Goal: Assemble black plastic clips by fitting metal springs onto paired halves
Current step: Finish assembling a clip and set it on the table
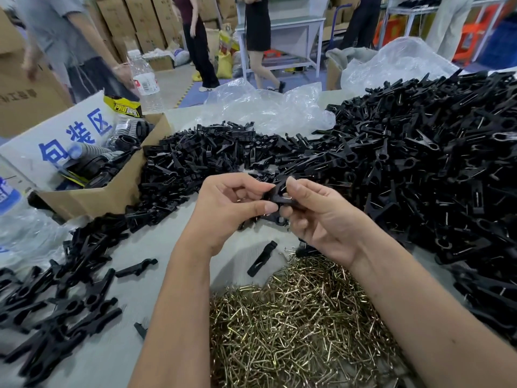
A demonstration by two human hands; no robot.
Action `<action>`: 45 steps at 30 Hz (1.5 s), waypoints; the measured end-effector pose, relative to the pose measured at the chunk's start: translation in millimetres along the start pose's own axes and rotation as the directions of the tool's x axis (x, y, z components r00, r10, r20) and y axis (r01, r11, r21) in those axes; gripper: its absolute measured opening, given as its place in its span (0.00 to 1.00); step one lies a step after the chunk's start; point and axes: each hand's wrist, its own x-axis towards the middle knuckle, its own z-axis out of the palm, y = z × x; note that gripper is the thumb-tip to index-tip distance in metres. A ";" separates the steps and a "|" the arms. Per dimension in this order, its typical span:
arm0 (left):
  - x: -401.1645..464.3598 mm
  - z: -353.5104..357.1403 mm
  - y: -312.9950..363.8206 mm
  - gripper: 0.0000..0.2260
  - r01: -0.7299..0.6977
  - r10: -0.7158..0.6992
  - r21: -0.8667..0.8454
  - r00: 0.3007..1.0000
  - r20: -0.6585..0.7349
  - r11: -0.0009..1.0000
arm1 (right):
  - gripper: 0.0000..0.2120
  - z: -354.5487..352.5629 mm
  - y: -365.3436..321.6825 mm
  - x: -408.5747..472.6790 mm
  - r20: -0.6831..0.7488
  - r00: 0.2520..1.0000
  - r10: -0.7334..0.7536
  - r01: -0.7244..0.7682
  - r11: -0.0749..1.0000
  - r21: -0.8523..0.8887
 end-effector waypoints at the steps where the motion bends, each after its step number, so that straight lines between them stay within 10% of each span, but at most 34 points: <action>1: -0.7 1.1 0.9 0.12 0.001 0.000 -0.021 1.000 0.024 1.000 | 0.22 -0.9 0.4 -0.5 0.055 0.997 0.046 -0.047 0.999 0.022; 10: -0.2 -2.2 -0.6 0.27 -0.024 0.018 -0.095 0.997 -0.069 0.995 | 0.17 -9.6 -10.5 -1.3 0.243 0.961 0.136 -0.145 0.989 0.017; 16: -0.3 -0.4 1.5 0.27 -0.056 0.052 -0.079 0.997 -0.051 0.995 | 0.18 -2.2 -12.2 -5.0 0.446 0.881 0.158 -0.362 0.833 0.419; 28: 1.7 5.0 -3.5 0.23 -0.102 0.097 -0.051 0.991 -0.092 0.994 | 0.10 -3.5 -11.7 -4.0 0.372 0.911 0.177 -0.362 0.774 0.520; 34: 3.8 -14.5 -10.7 0.06 0.101 0.082 0.412 0.911 -0.403 0.905 | 0.11 -6.0 -12.5 1.8 -0.010 0.990 -0.139 0.139 0.990 -0.028; 39: -0.4 -30.1 -27.5 0.15 0.423 -0.128 0.762 0.900 -0.417 0.491 | 0.28 -9.4 -15.6 5.4 -0.200 0.853 -0.483 0.410 0.856 -0.316; 42: -1.1 -26.0 -29.4 0.11 0.429 -0.136 0.719 0.893 -0.429 0.547 | 0.35 -7.9 -14.5 4.6 -0.168 0.836 -0.522 0.387 0.778 -0.496; 45: 1.0 -25.9 -31.1 0.10 0.459 -0.174 0.654 0.874 -0.454 0.602 | 0.18 -5.2 -6.4 2.4 -0.059 0.811 -0.582 0.312 0.514 -0.799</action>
